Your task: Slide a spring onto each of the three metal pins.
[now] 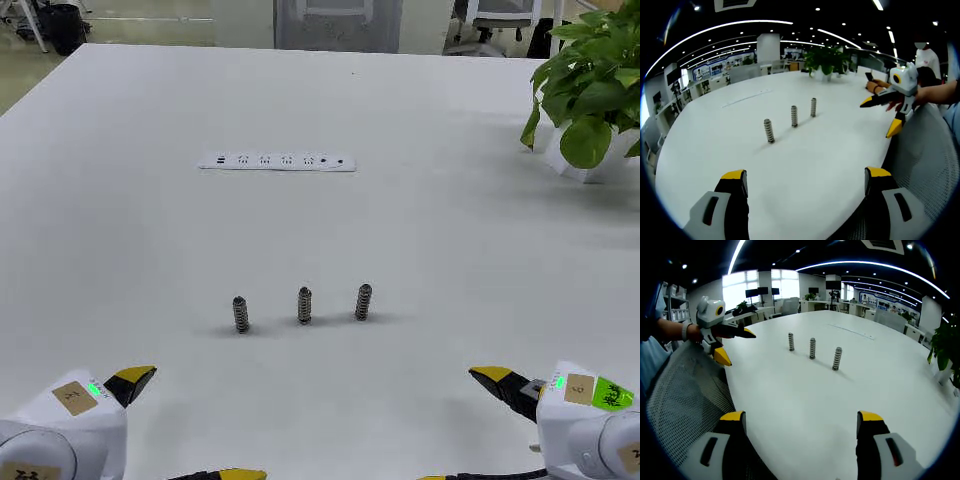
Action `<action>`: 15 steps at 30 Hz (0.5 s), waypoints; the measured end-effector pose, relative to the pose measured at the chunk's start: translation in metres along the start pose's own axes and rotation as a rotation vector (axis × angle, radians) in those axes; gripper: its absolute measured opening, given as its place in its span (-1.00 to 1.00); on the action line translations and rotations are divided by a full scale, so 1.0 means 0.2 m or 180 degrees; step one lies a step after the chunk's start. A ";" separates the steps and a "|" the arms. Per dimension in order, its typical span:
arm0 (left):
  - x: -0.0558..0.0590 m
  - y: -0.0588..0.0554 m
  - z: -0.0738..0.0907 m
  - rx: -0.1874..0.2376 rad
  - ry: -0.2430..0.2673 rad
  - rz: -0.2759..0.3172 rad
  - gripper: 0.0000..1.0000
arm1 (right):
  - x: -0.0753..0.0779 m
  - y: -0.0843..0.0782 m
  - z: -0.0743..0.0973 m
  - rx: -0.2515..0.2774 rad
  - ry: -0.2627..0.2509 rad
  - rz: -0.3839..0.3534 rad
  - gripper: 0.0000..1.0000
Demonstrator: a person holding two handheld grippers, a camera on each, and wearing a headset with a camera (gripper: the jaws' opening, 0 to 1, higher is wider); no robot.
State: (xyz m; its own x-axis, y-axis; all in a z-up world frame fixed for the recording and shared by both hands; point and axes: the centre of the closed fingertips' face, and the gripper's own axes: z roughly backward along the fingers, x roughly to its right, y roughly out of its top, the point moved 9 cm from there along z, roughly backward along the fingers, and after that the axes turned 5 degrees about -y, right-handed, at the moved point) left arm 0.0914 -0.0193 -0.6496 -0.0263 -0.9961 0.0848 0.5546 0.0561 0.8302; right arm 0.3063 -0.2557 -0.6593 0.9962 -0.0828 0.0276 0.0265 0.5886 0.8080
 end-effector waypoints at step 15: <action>0.00 0.00 0.00 0.0010 0.0014 0.0016 0.98 | -0.01 0.00 0.00 -0.0026 0.0022 0.0001 0.85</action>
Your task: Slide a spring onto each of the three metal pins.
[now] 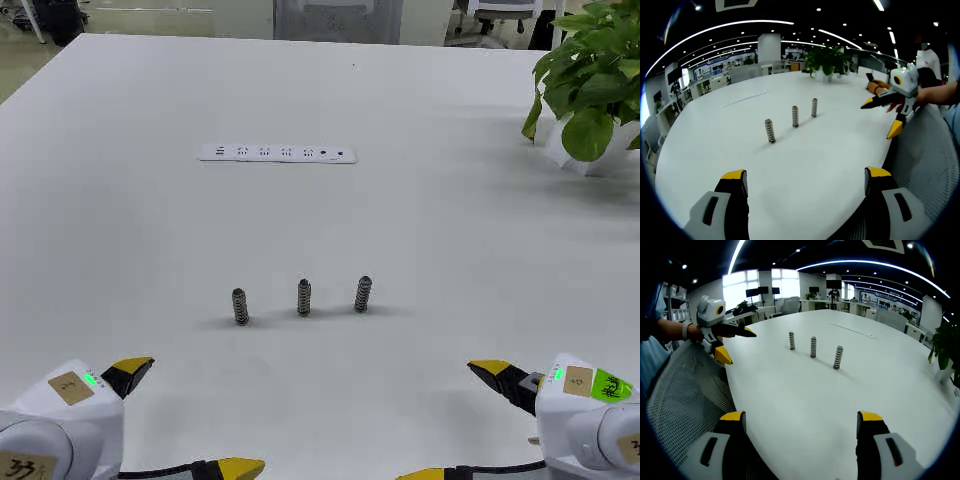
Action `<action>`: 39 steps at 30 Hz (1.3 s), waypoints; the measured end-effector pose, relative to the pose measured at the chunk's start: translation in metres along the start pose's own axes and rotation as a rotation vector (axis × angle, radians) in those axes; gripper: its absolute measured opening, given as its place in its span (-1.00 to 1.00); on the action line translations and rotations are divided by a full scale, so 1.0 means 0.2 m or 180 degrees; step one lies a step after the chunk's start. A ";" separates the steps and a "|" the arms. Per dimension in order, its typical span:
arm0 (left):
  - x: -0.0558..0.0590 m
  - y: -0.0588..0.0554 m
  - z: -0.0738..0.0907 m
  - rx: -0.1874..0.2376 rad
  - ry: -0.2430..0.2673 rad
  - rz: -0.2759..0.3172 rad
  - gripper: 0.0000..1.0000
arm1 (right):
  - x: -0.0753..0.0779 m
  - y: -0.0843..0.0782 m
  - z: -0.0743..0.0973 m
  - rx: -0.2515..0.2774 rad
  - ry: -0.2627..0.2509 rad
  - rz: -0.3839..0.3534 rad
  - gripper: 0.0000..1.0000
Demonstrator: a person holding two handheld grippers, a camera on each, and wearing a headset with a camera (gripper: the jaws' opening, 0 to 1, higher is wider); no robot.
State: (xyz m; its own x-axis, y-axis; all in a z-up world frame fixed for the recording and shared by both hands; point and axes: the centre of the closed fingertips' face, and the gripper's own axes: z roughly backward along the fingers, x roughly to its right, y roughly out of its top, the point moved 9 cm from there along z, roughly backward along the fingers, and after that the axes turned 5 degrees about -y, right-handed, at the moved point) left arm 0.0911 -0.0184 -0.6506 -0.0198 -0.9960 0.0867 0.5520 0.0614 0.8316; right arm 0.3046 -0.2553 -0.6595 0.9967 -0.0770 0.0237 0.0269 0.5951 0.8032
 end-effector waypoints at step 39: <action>0.00 0.01 0.00 0.0021 -0.0007 0.0011 0.98 | 0.01 0.00 0.00 -0.0001 -0.0002 -0.0005 0.85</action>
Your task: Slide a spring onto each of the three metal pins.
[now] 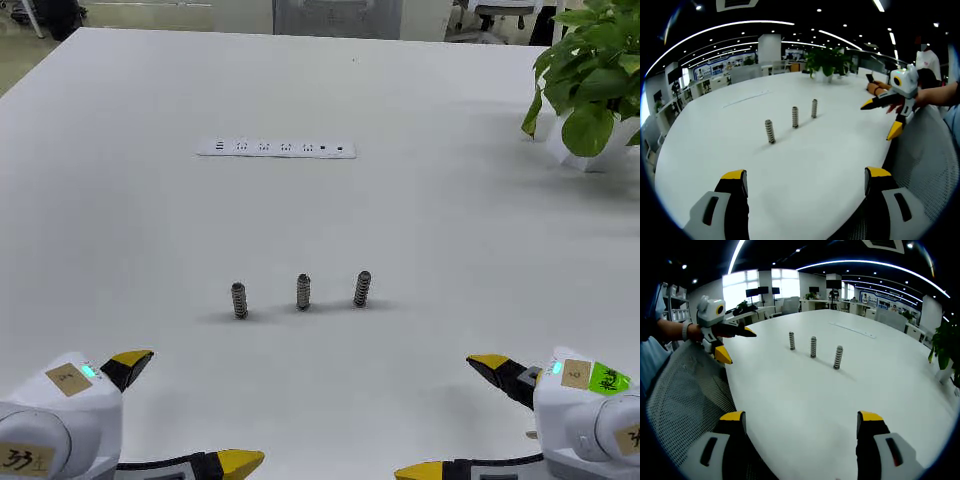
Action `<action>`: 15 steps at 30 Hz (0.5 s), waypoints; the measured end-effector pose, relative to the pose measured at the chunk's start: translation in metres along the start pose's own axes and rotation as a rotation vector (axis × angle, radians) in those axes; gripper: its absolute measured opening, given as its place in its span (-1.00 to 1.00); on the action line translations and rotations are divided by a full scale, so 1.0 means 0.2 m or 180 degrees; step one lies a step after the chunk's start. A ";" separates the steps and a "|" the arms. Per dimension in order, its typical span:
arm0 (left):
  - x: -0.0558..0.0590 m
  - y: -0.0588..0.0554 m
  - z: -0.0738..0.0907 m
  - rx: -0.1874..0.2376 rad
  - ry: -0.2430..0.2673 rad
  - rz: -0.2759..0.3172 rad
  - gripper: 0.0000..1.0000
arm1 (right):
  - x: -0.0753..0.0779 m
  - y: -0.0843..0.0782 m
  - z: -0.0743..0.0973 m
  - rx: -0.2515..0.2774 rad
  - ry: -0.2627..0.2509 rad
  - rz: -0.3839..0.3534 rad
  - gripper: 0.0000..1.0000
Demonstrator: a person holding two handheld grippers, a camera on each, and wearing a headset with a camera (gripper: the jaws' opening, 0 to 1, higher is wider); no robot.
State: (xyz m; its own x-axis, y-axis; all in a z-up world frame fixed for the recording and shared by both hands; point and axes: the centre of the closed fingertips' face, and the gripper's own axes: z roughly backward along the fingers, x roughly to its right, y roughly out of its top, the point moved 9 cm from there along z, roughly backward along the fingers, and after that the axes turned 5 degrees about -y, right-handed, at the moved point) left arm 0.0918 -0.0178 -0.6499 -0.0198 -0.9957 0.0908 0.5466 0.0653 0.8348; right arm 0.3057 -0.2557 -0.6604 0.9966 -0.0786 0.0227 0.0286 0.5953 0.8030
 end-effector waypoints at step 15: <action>0.01 0.00 0.00 -0.0003 -0.0018 0.0002 0.99 | 0.00 0.00 0.00 -0.0007 -0.0001 0.0005 0.85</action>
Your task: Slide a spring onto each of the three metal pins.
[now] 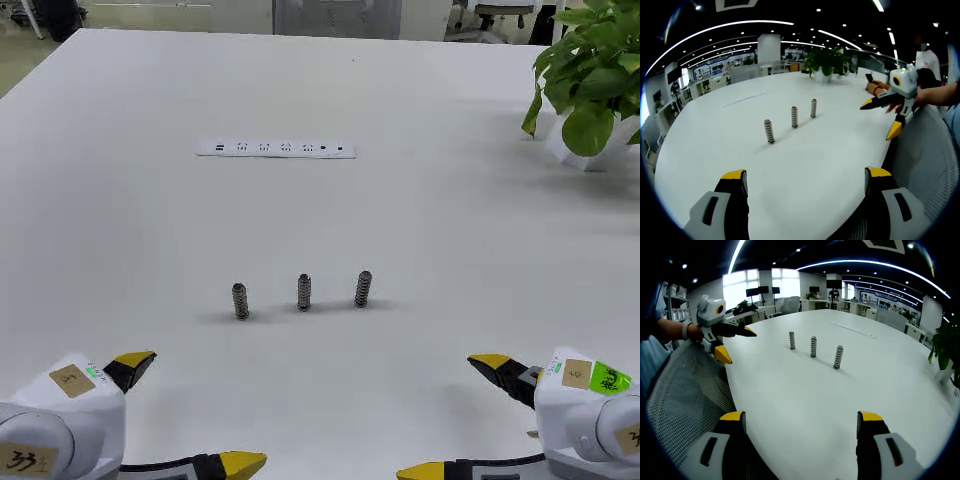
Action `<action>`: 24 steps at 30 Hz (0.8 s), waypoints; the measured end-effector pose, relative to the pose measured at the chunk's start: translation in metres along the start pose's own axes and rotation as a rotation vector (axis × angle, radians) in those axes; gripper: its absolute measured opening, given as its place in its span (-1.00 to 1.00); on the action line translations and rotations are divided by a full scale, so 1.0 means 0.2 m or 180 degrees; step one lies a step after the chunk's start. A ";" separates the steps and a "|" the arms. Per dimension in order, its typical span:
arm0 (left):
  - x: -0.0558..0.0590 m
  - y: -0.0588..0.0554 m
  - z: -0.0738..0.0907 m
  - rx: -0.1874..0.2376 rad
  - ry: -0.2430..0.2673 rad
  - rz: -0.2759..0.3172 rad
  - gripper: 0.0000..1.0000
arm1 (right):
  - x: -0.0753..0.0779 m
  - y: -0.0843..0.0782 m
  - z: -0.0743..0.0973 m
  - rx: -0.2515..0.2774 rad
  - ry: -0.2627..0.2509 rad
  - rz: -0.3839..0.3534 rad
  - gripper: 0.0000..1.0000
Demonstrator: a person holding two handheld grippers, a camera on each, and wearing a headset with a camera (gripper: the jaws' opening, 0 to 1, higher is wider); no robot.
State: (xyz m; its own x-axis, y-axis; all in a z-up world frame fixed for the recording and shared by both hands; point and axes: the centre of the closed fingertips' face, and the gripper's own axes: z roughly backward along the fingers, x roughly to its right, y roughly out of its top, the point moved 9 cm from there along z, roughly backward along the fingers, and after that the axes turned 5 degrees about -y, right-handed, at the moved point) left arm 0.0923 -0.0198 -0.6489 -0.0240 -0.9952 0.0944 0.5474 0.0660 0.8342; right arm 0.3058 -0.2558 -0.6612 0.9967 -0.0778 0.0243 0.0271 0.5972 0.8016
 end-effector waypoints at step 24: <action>0.00 -0.01 -0.01 -0.0008 -0.0013 0.0011 0.99 | 0.00 0.00 0.00 -0.0030 -0.0023 -0.0018 0.92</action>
State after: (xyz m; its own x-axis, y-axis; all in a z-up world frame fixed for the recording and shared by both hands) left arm 0.0925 -0.0192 -0.6506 -0.0254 -0.9947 0.0996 0.5495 0.0694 0.8326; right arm 0.3065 -0.2566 -0.6611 0.9959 -0.0870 0.0243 0.0334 0.6042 0.7962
